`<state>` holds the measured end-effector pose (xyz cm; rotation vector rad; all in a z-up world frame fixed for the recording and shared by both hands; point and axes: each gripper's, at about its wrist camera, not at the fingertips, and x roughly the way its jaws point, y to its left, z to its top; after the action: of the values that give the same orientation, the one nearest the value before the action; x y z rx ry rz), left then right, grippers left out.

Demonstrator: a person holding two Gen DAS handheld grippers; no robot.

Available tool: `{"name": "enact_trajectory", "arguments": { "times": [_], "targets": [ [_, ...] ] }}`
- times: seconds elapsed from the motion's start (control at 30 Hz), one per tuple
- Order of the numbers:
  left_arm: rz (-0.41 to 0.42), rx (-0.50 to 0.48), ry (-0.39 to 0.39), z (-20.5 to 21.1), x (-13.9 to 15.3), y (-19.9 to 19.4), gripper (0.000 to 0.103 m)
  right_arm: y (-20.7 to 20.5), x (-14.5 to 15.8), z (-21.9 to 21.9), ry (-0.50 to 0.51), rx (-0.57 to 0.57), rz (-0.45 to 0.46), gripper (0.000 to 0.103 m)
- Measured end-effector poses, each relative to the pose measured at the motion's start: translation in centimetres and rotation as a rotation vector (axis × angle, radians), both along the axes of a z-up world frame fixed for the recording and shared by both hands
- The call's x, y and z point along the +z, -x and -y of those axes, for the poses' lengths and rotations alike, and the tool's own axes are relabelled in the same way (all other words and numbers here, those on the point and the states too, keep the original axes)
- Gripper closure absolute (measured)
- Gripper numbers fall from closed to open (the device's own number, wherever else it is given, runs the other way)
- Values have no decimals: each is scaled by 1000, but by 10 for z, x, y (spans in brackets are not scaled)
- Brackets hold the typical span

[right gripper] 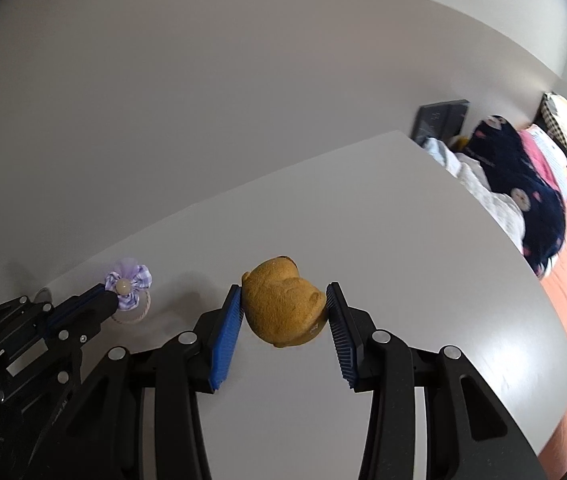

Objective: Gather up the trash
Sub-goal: 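Carry the clip in the left tool and yellow item in the right tool to the bin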

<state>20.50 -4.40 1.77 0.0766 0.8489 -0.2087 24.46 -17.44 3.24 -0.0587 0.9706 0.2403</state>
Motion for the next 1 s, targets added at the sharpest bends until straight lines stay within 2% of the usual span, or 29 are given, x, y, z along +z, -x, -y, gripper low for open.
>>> {"name": "enact_trajectory", "arguments": {
  "times": [0.33, 1.0],
  "targets": [
    [-5, -88, -3, 57, 8, 33, 101, 51, 15, 52, -21, -75, 32, 59],
    [-9, -316, 8, 194, 20, 105, 101, 165, 28, 194, -31, -287, 74, 59]
  ]
}}
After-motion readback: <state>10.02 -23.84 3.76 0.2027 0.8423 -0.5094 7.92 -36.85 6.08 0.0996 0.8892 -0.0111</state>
